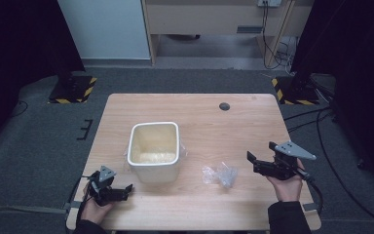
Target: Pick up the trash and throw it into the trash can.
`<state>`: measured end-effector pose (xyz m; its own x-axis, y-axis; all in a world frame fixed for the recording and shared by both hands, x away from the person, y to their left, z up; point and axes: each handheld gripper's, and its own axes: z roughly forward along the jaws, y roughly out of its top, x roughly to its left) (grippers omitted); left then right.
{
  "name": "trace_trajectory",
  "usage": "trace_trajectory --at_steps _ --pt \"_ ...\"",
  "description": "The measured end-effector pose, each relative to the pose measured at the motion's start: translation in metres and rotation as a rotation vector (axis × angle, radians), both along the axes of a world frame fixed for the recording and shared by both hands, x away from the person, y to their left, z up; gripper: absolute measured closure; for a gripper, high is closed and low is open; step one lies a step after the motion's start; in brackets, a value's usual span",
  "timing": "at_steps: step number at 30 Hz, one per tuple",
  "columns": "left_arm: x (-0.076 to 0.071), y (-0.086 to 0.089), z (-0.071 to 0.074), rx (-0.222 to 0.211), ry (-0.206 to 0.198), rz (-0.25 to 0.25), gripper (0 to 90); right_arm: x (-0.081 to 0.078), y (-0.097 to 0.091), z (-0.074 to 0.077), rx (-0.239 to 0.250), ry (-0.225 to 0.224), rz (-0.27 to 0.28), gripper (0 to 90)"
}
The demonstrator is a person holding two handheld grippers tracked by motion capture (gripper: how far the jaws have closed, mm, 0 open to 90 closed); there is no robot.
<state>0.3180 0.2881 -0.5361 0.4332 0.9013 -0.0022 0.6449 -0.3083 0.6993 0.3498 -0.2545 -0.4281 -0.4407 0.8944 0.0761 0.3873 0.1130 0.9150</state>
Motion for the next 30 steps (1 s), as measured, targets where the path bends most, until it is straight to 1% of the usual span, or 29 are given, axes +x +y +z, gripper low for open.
trace_trajectory --at_steps 3,4,5,8,10,11,14,17,19,22,24,25,28,30 --pt "0.0 0.0 0.0 0.0 0.0 0.002 0.0 0.0 0.007 0.001 0.017 -0.009 0.027 8.0" --pt "0.0 -0.001 0.0 0.0 0.0 0.004 0.0 0.0 0.011 0.0 0.03 -0.008 0.044 8.1" --pt "0.0 -0.001 0.0 0.0 0.0 0.004 0.0 -0.001 0.014 -0.002 0.032 -0.005 0.054 8.1" --pt "0.0 -0.001 0.0 0.0 0.0 0.005 0.0 -0.002 0.022 -0.009 0.013 0.016 0.092 8.0" --pt "0.0 -0.001 0.0 0.0 0.0 0.004 0.0 -0.004 0.026 -0.014 -0.004 0.03 0.103 7.5" --pt "0.0 -0.001 0.0 0.0 0.0 0.004 0.0 -0.005 0.028 -0.019 -0.003 0.041 0.116 7.5" --pt "0.0 -0.001 0.0 0.0 0.0 0.003 0.0 -0.007 0.03 -0.023 0.001 0.048 0.123 7.5" --pt "0.0 -0.001 0.0 0.0 0.0 0.003 0.0 -0.008 0.035 -0.032 -0.008 0.077 0.134 7.5" --pt "0.0 -0.001 0.0 0.0 0.0 0.003 0.0 -0.009 0.04 -0.039 -0.007 0.1 0.157 7.6" --pt "0.0 -0.001 0.0 0.0 0.0 0.003 0.0 -0.009 0.049 -0.049 -0.023 0.125 0.182 7.6" --pt "0.0 -0.001 0.0 0.0 0.0 0.003 0.0 -0.009 0.055 -0.057 -0.031 0.158 0.196 7.6" --pt "0.0 -0.001 0.0 0.0 0.0 0.003 0.0 -0.009 0.058 -0.06 -0.047 0.173 0.209 7.5" --pt "0.0 -0.001 0.0 0.0 0.0 0.003 0.0 -0.01 0.064 -0.068 -0.051 0.199 0.218 7.9" --pt "0.0 -0.001 0.0 0.0 0.0 0.003 0.0 -0.01 0.066 -0.072 -0.062 0.216 0.221 8.1"
